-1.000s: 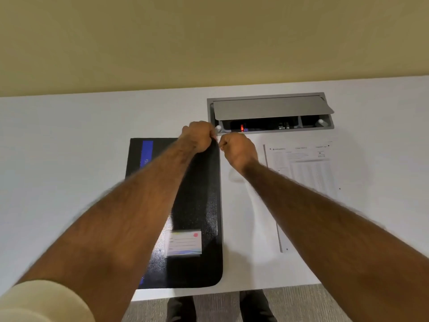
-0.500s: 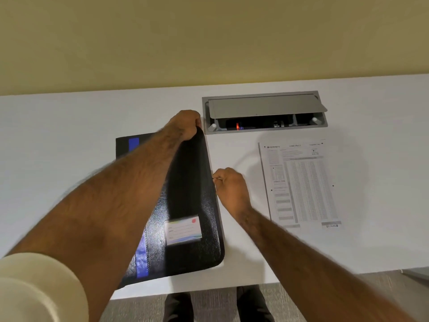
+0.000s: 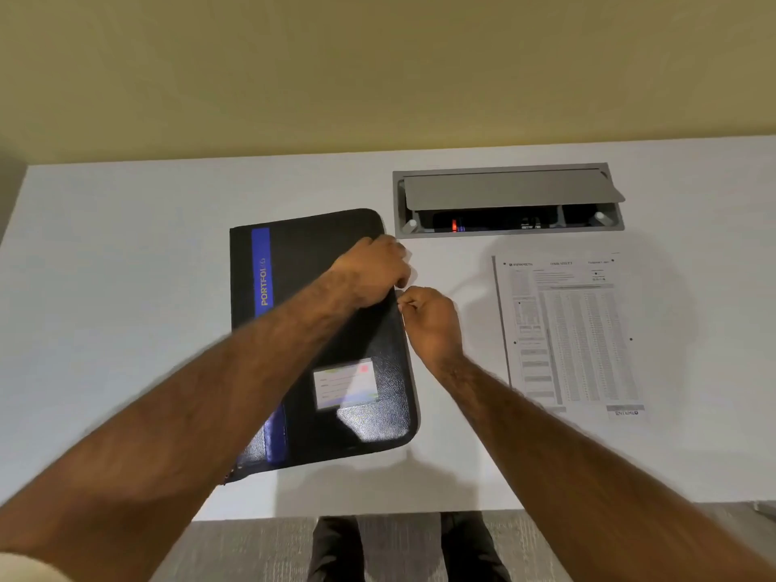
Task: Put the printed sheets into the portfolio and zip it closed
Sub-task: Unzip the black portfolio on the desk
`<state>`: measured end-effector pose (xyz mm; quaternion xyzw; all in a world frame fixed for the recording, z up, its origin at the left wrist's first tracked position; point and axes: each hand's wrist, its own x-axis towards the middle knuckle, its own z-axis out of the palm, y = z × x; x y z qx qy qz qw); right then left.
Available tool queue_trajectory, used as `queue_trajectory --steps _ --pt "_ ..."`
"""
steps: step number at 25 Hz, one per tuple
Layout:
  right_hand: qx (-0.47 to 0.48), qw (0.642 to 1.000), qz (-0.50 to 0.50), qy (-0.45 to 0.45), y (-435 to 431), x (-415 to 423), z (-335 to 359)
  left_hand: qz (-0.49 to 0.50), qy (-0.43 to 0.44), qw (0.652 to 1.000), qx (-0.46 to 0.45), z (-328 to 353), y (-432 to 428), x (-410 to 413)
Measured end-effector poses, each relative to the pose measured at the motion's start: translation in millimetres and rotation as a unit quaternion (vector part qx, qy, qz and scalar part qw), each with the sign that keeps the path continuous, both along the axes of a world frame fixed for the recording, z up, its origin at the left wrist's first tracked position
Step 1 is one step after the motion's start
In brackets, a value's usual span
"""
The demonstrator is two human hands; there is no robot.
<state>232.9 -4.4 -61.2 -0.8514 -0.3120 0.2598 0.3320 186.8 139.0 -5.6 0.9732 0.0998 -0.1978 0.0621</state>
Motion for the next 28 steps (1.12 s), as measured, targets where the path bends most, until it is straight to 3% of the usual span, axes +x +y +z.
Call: queue_trajectory --steps 6,28 --pt "-0.039 0.999 0.015 0.007 -8 -1 2 0.069 -0.021 0.996 -0.052 -2 -6 -14" --pt "-0.064 0.993 0.077 -0.068 -122 -63 -3 0.114 -0.017 0.992 -0.041 11 -19 -18"
